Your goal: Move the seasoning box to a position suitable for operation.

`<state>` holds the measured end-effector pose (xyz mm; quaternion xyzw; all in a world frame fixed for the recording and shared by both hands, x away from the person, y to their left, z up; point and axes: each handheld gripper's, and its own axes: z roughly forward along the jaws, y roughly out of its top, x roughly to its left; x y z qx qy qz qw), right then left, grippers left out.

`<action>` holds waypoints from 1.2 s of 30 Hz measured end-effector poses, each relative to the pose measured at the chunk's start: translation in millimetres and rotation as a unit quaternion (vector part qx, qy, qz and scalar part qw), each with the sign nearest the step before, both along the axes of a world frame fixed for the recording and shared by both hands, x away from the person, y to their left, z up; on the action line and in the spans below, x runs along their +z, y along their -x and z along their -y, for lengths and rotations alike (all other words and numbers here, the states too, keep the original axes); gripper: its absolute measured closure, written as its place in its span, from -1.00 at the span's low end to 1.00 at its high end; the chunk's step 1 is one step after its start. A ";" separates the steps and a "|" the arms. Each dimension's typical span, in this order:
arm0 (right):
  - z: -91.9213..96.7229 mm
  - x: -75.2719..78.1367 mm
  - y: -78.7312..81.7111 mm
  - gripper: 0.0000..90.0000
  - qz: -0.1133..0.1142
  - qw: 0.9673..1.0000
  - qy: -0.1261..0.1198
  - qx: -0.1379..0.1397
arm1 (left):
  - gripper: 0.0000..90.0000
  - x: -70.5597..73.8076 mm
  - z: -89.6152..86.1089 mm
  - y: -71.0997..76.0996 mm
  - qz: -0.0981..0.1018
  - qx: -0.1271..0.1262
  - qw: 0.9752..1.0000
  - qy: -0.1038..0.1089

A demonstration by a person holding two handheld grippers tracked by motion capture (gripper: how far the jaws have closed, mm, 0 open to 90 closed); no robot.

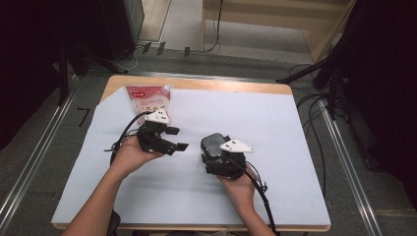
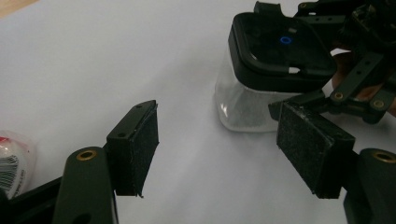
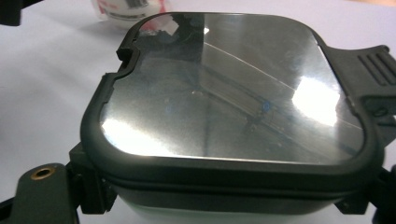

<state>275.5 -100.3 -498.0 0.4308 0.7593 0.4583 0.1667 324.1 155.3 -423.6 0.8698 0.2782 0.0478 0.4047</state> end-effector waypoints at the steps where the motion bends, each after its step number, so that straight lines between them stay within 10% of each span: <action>1: -2.2 -1.3 0.1 -0.66 0.000 1.000 0.000 0.000 | -0.32 -0.4 -0.1 -0.3 -0.001 -0.001 1.000 0.002; 13: -10.4 -7.9 4.1 -0.67 0.022 1.000 0.019 0.007 | -0.32 -1.5 0.8 -0.1 0.001 -0.003 1.000 0.002; 36: 37.7 29.9 21.9 -0.54 -0.033 0.996 0.001 0.081 | -0.30 -2.9 4.3 0.8 -0.010 0.010 1.000 0.006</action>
